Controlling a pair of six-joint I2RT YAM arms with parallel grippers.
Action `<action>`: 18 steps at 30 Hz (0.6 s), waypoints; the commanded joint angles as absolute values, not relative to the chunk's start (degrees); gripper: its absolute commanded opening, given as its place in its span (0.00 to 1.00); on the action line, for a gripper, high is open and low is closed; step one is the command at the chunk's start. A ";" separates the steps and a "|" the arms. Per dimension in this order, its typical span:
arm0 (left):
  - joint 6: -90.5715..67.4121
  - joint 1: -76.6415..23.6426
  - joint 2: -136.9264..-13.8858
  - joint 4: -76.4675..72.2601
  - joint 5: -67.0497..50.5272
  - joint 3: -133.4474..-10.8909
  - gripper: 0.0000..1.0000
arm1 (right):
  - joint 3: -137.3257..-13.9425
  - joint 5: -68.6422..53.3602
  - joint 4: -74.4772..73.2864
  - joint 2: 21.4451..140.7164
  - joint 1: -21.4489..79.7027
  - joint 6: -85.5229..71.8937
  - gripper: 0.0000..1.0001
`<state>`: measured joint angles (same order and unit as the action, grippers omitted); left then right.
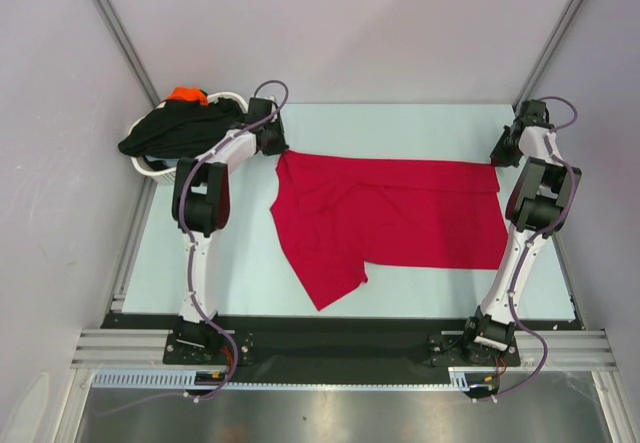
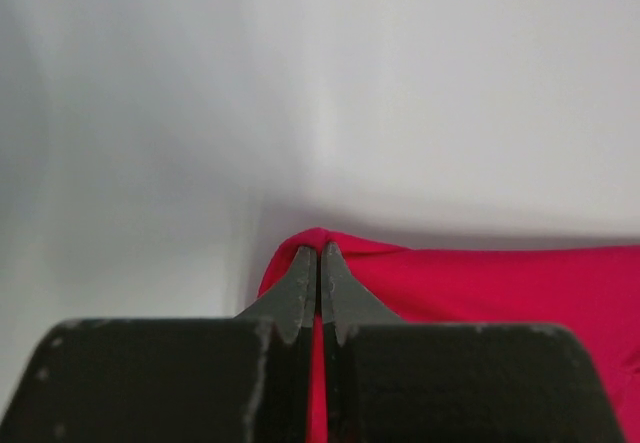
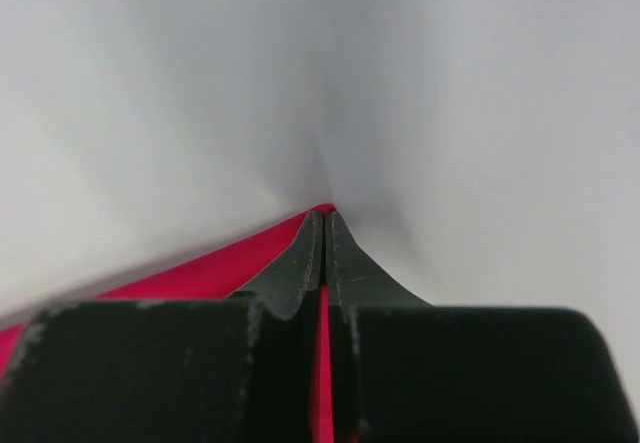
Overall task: Fold and stack the t-shirts
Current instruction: Fold the tshirt
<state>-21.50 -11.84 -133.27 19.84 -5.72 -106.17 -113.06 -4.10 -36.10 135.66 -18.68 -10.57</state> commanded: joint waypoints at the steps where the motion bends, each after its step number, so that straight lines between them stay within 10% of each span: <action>1: -21.97 -11.07 -134.12 19.60 -3.43 -110.74 0.00 | -116.54 -1.49 -32.87 137.90 -18.37 -11.07 0.00; 4: -22.15 -11.07 -134.39 21.08 -3.78 -112.32 0.09 | -118.03 -1.06 -34.79 138.43 -17.84 -10.90 0.00; 10: -23.02 -12.39 -129.30 23.99 -2.56 -107.25 0.39 | -122.77 4.99 -45.49 138.16 -17.58 -12.57 0.54; 14: -22.77 -13.44 -123.67 24.25 -0.18 -103.36 0.64 | -123.13 10.36 -51.84 135.62 -17.67 -12.57 0.67; 18: -22.50 -14.06 -118.93 26.54 4.38 -101.87 0.67 | -124.10 13.80 -57.82 130.88 -18.46 -15.46 0.77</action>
<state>-22.50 -13.10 -127.50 25.89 -0.19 -102.39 -120.99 8.34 -50.17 137.23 -17.67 -12.88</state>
